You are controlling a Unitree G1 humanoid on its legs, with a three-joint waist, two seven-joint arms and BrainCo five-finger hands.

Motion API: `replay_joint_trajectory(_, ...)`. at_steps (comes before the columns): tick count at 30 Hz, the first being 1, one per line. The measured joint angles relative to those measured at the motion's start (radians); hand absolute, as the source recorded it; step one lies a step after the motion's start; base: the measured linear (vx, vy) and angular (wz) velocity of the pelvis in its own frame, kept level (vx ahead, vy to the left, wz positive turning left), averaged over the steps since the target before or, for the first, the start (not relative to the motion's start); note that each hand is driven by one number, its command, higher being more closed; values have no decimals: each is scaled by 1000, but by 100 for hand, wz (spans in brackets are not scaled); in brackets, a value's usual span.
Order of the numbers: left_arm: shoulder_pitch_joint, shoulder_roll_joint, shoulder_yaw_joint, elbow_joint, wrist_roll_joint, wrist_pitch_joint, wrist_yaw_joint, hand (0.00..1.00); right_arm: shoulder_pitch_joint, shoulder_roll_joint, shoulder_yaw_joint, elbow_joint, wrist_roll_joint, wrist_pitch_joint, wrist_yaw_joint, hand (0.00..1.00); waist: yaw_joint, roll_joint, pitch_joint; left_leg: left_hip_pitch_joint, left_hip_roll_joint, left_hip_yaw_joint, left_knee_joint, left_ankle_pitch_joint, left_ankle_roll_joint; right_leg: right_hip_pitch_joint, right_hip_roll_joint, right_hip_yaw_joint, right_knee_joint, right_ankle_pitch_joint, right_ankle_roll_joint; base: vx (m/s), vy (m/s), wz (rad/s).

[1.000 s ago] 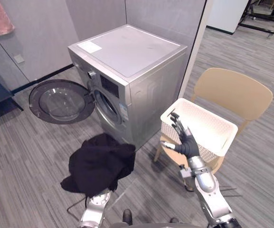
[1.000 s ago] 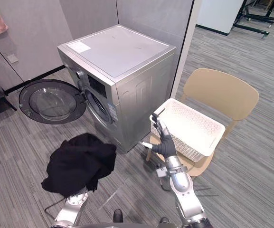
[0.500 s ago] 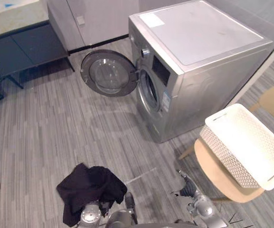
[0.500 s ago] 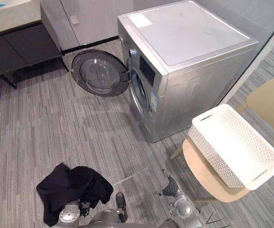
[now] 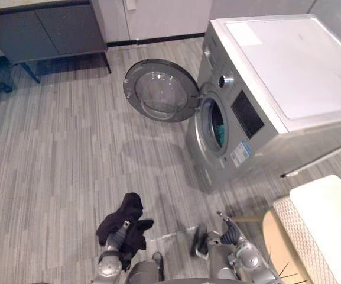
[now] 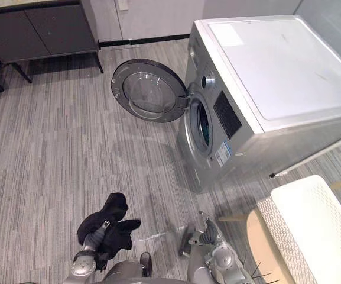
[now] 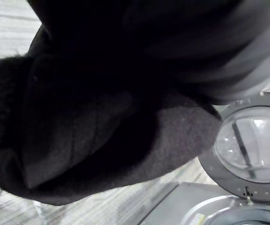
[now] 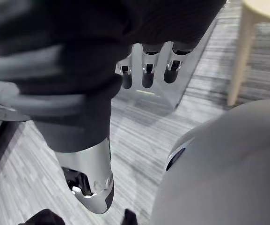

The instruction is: Pick up the laundry basket with both hands and put the clothes into the washing machine.

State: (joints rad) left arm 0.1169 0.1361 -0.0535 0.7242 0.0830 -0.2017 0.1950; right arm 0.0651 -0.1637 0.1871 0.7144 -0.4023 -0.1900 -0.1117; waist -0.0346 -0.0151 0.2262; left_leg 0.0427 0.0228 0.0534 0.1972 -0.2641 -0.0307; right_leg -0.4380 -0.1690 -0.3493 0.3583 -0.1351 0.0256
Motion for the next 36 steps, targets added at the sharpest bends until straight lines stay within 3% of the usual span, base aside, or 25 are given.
replay_joint_trajectory(2, -1, -4, -2, 2, 8, -2, -1, 100, 9, 0, 0, -15, 0, 1, 4, 0, -13, -11, -11, 28, 9, -18, 33, -24, -40, 18, -6, -5, 33, 84, -57, 537, -222, 77)
replay_joint_trajectory(4, -1, -30, -7, 5, 9, -2, -12, 100, 8, -12, 0, -16, -1, 1, 7, 0, 1, 38, -3, -82, 97, 28, 366, -4, -104, 82, 47, -24, 49, 52, -85, 672, -295, 22)
replay_joint_trajectory(5, 12, -37, -6, 5, 9, -2, -19, 100, 8, -14, 3, -15, -1, 1, 7, 0, 1, 62, -3, -139, 141, 50, 522, 49, -128, 121, 82, -29, 24, 39, -98, 499, -201, -31)
replay_joint_trajectory(6, 28, -43, -5, 6, 9, -1, -21, 100, 8, -15, 11, -12, -1, 2, 7, 0, 8, 78, -2, -192, 196, 70, 669, 60, -114, 168, 123, -19, -8, 30, -112, 733, -266, -83)
replay_joint_trajectory(7, 38, -45, -5, 16, 9, 1, -22, 100, 7, -8, 15, -1, 0, 2, 6, 0, 27, 69, 5, -235, 249, 128, 834, 37, -82, 264, 171, 25, -60, 15, -133, 613, -200, -89)
replay_joint_trajectory(8, 38, -47, -5, 17, 9, 1, -22, 100, 5, -7, 15, 5, 0, 2, 4, 0, 29, 61, 9, -246, 252, 140, 852, 28, -71, 296, 174, 36, -79, 15, -133, 701, -211, -84)
replay_joint_trajectory(10, 11, -56, -9, 11, 9, -1, -22, 100, 16, 0, 25, 33, 10, 3, 23, 0, 46, 25, 23, -315, 219, 179, 758, 13, -50, 406, 173, 115, -163, 16, -132, 514, -120, -69)
replay_joint_trajectory(12, 0, -60, -14, 3, 10, -2, -22, 100, 12, 30, 25, 41, 24, 9, 27, 0, 56, 22, 27, -365, 185, 153, 597, 13, -50, 434, 172, 166, -186, 17, -130, 415, 11, -106)
replay_joint_trajectory(13, -7, -63, -19, 4, 10, -2, -23, 100, 4, 46, 21, 47, 19, 9, 23, 0, 52, 20, 30, -384, 144, 78, 411, 19, -59, 456, 168, 204, -187, 13, -122, 376, 86, -109)
replay_joint_trajectory(14, -9, -66, -20, 3, 11, -2, -22, 100, 4, 49, 21, 47, 17, 8, 23, 0, 55, 17, 31, -382, 125, 39, 339, 27, -68, 466, 165, 222, -186, 8, -112, 363, 151, -115)
replay_joint_trajectory(15, -12, -73, -20, 2, 12, -2, -21, 100, 4, 55, 19, 53, 10, 3, 23, 0, 57, 19, 32, -380, 99, -63, 199, 54, -102, 488, 165, 268, -186, -8, -84, 356, 227, -101)
replay_joint_trajectory(17, -14, -90, -24, 5, 12, -3, -21, 100, 10, 53, 16, 61, -4, 2, 16, 0, 63, 47, 21, -377, 94, -193, 65, 133, -113, 507, 174, 337, -183, -51, -22, 379, 356, -151)
replay_joint_trajectory(19, -6, -113, -46, 30, 12, -2, -20, 100, 25, 29, 10, 75, -6, 1, 10, 0, 67, 108, -7, -376, 129, -219, 80, 277, -113, 504, 198, 412, -147, -115, 30, 358, 503, -160)
replay_joint_trajectory(21, -43, -70, -74, 58, 13, 1, -21, 100, 25, 66, -25, 86, -10, 2, -12, 0, 49, 21, -14, -352, 59, -132, 117, 231, -72, 475, 97, 455, -64, -154, 70, 256, 411, -86)
replay_joint_trajectory(23, -64, -60, -86, 57, 13, 1, -20, 100, 28, 69, -56, 86, -9, 3, -21, 0, 52, -5, -23, -326, 32, -53, 112, 203, -30, 428, 44, 467, 6, -138, 84, 181, 340, -81)
replay_joint_trajectory(25, -62, -38, -87, 54, 14, 1, -20, 100, 11, 71, -59, 96, -9, 4, -20, 0, 57, -6, -22, -278, 30, 39, 92, 182, -2, 373, 0, 424, 84, -99, 94, 130, 289, -121)
replay_joint_trajectory(28, -51, -13, -86, 46, 14, 2, -21, 100, -11, 80, -39, 107, -9, 4, -19, 0, 51, -2, -22, -199, 33, 171, 37, 171, 29, 328, -80, 91, 141, -85, 72, 99, 184, -121)
replay_joint_trajectory(30, -50, -13, -85, 34, 14, 2, -22, 100, -25, 78, -38, 131, -9, 5, -19, 0, 51, -2, -22, -173, 37, 221, 27, 170, 31, 344, -96, -31, 97, -88, 64, 107, 56, -82)
replay_joint_trajectory(32, -58, -11, -86, 32, 14, 2, -23, 100, -28, 75, -39, 137, -8, 5, -19, 0, 47, -1, -23, -168, 37, 239, 28, 171, 31, 373, -93, -80, 35, -92, 61, 105, -11, -49)
replay_joint_trajectory(35, -64, -17, -87, 31, 15, 2, -40, 100, -25, 73, -49, 158, 1, 8, -19, 0, 50, 2, -23, -169, 70, 267, 83, 166, 23, 407, -58, -49, -47, -92, 62, 57, -102, -41)
replay_joint_trajectory(36, -63, -19, -88, 32, 14, 2, -44, 100, -24, 75, -46, 180, 1, 13, -16, 0, 54, 5, -21, -180, 98, 275, 152, 154, 5, 419, -41, -27, -57, -89, 63, 12, -133, -67)
